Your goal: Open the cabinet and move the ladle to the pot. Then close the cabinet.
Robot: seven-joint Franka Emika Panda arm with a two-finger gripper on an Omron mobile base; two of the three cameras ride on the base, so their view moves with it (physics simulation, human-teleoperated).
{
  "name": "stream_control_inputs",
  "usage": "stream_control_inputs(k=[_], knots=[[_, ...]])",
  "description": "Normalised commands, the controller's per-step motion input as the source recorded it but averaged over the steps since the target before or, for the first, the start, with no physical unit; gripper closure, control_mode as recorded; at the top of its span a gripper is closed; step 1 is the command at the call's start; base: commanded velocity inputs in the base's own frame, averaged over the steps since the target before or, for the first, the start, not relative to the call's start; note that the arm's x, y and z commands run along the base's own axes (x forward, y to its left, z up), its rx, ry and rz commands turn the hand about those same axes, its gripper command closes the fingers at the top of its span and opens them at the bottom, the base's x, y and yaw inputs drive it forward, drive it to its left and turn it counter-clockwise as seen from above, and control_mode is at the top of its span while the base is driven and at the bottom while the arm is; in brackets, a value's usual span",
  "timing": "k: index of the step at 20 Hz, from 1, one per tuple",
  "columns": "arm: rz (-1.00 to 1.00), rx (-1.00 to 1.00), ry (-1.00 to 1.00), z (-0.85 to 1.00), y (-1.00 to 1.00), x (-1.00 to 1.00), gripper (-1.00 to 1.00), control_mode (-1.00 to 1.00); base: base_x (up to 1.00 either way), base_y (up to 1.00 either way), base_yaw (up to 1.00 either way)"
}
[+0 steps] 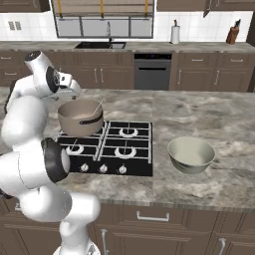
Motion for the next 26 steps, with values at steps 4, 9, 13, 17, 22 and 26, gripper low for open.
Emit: stream_control_inputs(k=[4,9,13,17,22,26], knots=[[0.09,0.10,0.00,0.13,-0.49,-1.00,-1.00,-1.00,0.00,0.00,0.00],[0.07,0.01,0.05,-0.08,-0.22,-0.90,-1.00,-1.00,0.00,0.00,0.00],[0.06,0.00,0.03,-0.29,-0.02,-0.58,-1.00,-1.00,0.00,0.00,0.00],[0.04,0.00,0.00,-0.12,0.00,-0.23,-1.00,-1.00,0.00,0.00,0.00],[0.00,0.00,0.01,-0.03,0.00,0.00,-1.00,1.00,-0.52,-0.03,0.00],[0.00,0.00,0.00,0.00,0.00,0.00,-1.00,1.00,-0.91,-0.71,-0.01]])
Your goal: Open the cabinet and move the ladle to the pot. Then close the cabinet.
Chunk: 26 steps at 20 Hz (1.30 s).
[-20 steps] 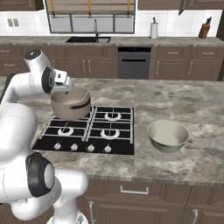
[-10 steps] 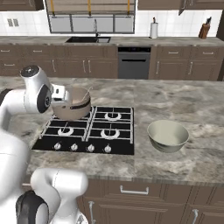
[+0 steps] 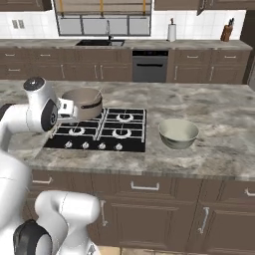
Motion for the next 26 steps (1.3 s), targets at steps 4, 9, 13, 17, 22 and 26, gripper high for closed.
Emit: stream_control_inputs(k=[4,9,13,17,22,26], knots=[[0.00,0.00,0.00,0.00,0.00,0.00,-1.00,1.00,-0.22,-1.00,0.00],[0.00,0.00,0.00,0.00,0.00,0.00,-1.00,1.00,0.00,-1.00,0.00],[0.00,0.00,0.00,0.00,0.00,0.00,-1.00,1.00,0.13,-1.00,0.00],[0.00,0.00,0.00,0.00,0.00,0.00,-1.00,1.00,0.17,-1.00,0.00],[0.00,0.00,0.00,0.00,0.00,0.00,-1.00,1.00,0.28,-1.00,0.00],[0.00,0.00,0.00,0.00,0.00,0.00,-1.00,1.00,0.36,-1.00,0.00]])
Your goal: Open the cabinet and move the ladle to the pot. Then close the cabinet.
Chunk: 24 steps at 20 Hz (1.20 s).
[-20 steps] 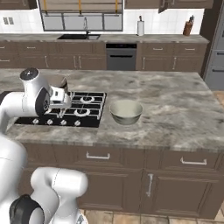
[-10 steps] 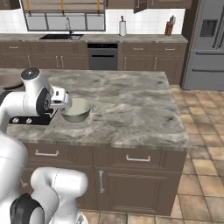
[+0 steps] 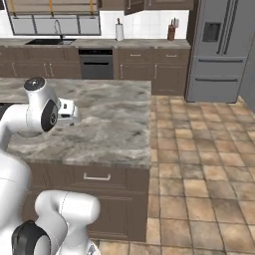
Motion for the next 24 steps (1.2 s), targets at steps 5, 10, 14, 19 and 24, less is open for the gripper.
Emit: stream_control_inputs(k=[5,10,14,19,24], knots=[[0.00,0.00,0.00,0.00,0.00,0.00,-1.00,1.00,0.40,-1.00,0.00],[0.00,0.00,0.00,0.00,0.00,0.00,-1.00,1.00,0.51,-1.00,0.00],[0.00,0.00,0.00,0.00,0.00,0.00,-1.00,1.00,0.72,-1.00,0.00],[0.00,0.00,0.00,0.00,0.00,0.00,-1.00,1.00,0.94,-1.00,0.00],[0.00,0.00,0.00,0.00,0.00,0.00,-1.00,1.00,1.00,-1.00,0.00]])
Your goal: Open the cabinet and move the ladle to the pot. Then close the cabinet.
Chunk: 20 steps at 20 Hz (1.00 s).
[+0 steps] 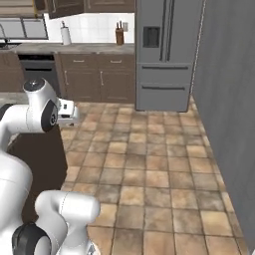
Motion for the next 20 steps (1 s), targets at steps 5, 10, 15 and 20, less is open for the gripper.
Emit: stream_control_inputs(k=[5,10,15,20], knots=[[0.00,0.00,0.00,0.00,0.00,0.00,-1.00,1.00,1.00,-0.88,0.02],[0.00,0.00,0.00,0.00,0.00,0.00,-1.00,1.00,1.00,-0.37,0.03],[0.00,0.00,0.00,0.00,0.00,0.00,-1.00,1.00,1.00,-0.08,0.01],[0.00,0.00,0.00,0.00,0.00,0.00,-1.00,1.00,1.00,0.36,0.00]])
